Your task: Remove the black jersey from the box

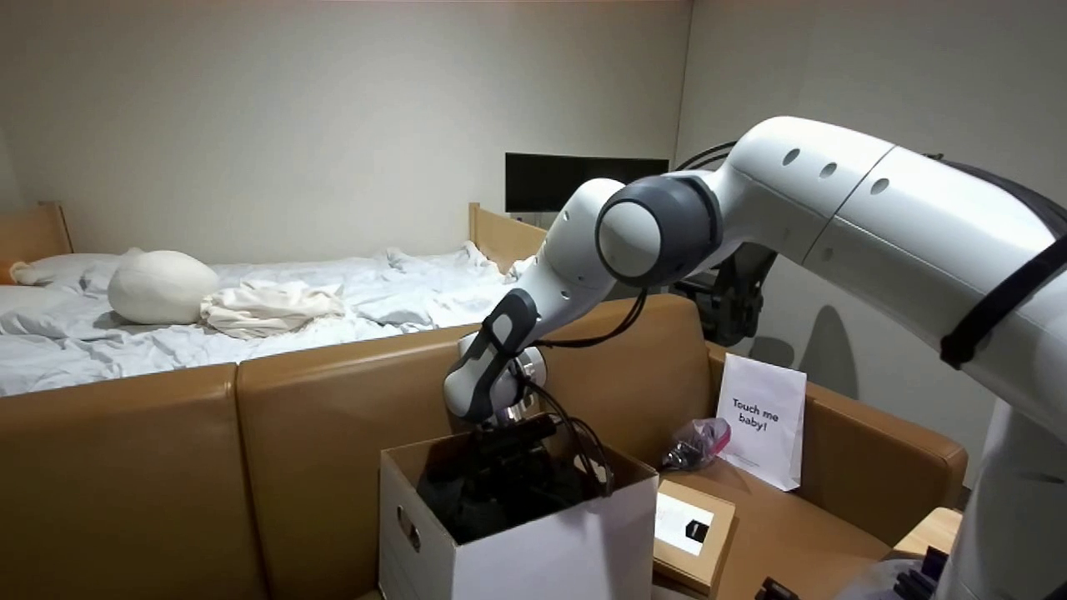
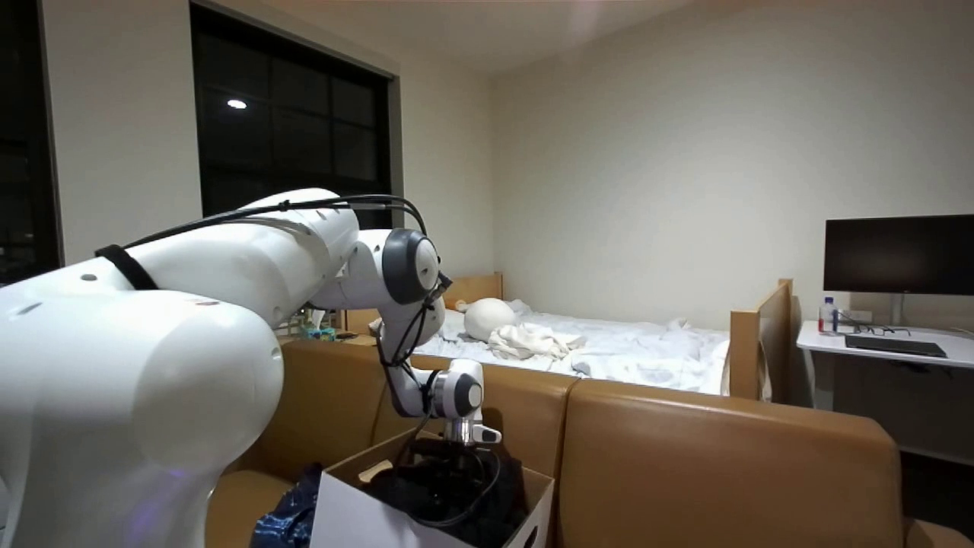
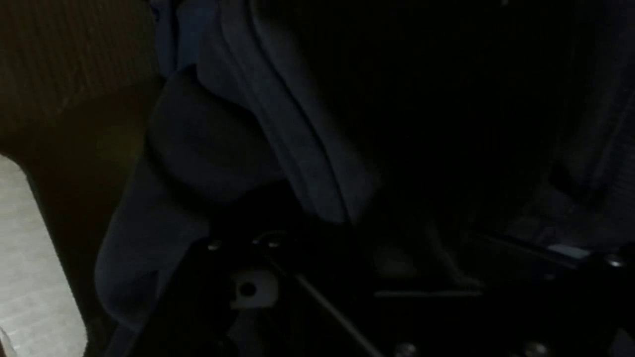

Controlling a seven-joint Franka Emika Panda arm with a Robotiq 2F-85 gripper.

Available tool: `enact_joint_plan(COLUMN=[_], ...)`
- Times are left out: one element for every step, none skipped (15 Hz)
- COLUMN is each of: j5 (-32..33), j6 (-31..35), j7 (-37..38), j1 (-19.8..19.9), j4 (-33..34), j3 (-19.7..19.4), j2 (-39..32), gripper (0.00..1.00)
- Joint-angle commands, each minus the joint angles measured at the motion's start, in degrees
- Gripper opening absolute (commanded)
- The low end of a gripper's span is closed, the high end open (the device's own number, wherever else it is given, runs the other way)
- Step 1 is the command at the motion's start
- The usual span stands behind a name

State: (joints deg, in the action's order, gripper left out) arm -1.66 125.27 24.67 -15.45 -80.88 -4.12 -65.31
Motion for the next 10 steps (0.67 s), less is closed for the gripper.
enact_joint_plan(j5=[-0.48, -0.99, -1.59, -2.16, -2.81, -3.55, -4.29, -4.69, -4.73, -4.36], j6=[-2.67, -2.69, -2.29, -1.91, -2.21, -2.25, -2.0, -1.61, -0.48, 0.36], j7=[3.43, 4.0, 4.63, 5.55, 5.98, 6.68, 7.07, 7.75, 8.53, 8.96], j1=[0.01, 0.01, -0.09, -0.31, -0.15, -0.09, -0.17, -0.68, -1.7, -2.73], j4=[3.69, 3.95, 3.73, 3.47, 3.5, 3.22, 2.26, 0.94, -1.66, -4.73], j3=[0.49, 1.01, 1.71, 2.26, 3.01, 3.73, 4.47, 4.91, 5.1, 5.18], j2=[-3.16, -3.1, -2.87, -2.75, -2.78, -2.64, -2.0, -0.97, 1.15, 3.84], gripper=[0.35, 0.28, 0.23, 0.16, 0.1, 0.04, 0.03, 0.01, 0.01, 0.0])
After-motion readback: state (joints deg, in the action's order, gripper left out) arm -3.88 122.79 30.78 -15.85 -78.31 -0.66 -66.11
